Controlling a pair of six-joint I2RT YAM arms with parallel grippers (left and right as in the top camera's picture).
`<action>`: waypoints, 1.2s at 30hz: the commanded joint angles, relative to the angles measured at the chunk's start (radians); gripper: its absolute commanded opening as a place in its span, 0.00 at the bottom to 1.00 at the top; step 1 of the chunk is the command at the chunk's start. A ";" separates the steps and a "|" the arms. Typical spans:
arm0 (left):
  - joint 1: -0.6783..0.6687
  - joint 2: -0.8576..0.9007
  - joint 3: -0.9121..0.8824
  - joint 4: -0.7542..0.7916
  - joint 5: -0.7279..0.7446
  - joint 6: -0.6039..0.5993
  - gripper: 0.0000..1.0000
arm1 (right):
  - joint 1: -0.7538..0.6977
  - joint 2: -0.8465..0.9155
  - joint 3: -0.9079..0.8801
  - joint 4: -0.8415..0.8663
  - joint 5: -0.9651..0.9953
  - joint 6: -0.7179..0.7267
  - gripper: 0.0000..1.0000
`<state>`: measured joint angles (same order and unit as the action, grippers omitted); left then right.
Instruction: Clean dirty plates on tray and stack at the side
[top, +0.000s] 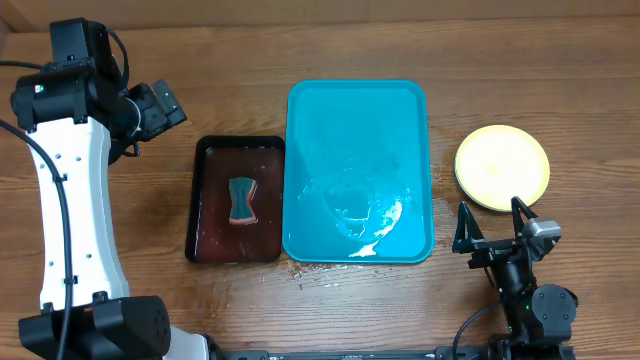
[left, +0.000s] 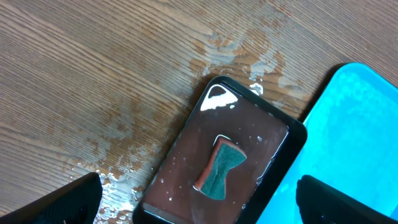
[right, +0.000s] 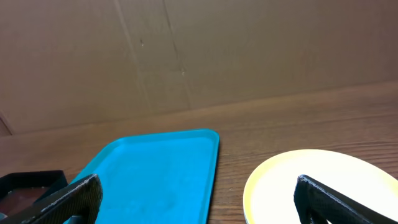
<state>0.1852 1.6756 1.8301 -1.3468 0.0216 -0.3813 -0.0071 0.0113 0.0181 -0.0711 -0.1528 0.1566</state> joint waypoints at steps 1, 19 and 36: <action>0.002 -0.011 0.018 0.000 -0.004 0.023 1.00 | -0.003 -0.008 -0.010 0.006 -0.002 -0.001 1.00; 0.003 -0.011 0.018 0.000 -0.003 0.022 1.00 | -0.003 -0.008 -0.010 0.006 -0.002 -0.001 1.00; -0.237 -0.550 -0.105 0.079 -0.209 0.082 1.00 | -0.003 -0.008 -0.010 0.006 -0.002 -0.001 1.00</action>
<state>-0.0593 1.2148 1.8000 -1.2945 -0.1326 -0.3283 -0.0071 0.0113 0.0181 -0.0711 -0.1532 0.1570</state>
